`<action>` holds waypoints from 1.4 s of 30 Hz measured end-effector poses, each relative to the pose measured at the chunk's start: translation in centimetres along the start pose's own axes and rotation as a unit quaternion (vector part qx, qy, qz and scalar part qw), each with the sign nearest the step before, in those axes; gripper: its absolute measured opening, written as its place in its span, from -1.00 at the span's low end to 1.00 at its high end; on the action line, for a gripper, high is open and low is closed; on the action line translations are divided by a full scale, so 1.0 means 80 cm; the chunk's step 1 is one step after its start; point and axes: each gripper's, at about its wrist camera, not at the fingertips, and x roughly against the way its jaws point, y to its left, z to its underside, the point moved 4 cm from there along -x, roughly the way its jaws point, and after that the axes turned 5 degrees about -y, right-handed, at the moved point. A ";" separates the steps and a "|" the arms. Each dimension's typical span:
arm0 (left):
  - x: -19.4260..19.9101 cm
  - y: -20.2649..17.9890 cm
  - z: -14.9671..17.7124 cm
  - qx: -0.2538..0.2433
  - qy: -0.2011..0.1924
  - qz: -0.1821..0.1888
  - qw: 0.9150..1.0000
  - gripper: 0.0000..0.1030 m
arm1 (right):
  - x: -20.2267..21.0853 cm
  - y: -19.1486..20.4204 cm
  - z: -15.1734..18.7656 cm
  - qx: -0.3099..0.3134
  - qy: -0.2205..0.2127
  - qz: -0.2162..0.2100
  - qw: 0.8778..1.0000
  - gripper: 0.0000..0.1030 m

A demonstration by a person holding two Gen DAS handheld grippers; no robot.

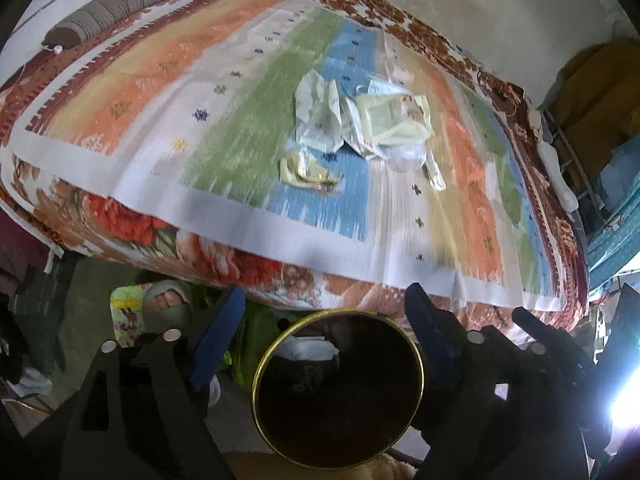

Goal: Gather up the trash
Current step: 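Move both tools back over the bed toward the snack wrappers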

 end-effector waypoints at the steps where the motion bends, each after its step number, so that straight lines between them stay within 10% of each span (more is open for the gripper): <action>1: 0.000 -0.001 -0.005 -0.005 0.002 -0.002 1.000 0.69 | 0.001 0.000 -0.005 0.001 -0.003 -0.002 1.000 0.57; 29: -0.072 0.009 -0.106 -0.099 0.039 -0.009 0.994 0.88 | -0.020 0.004 -0.122 -0.011 -0.073 -0.048 0.996 0.83; 42: -0.124 0.029 -0.114 -0.093 0.083 -0.016 0.992 0.60 | -0.050 0.023 -0.161 -0.037 -0.070 -0.068 0.995 0.83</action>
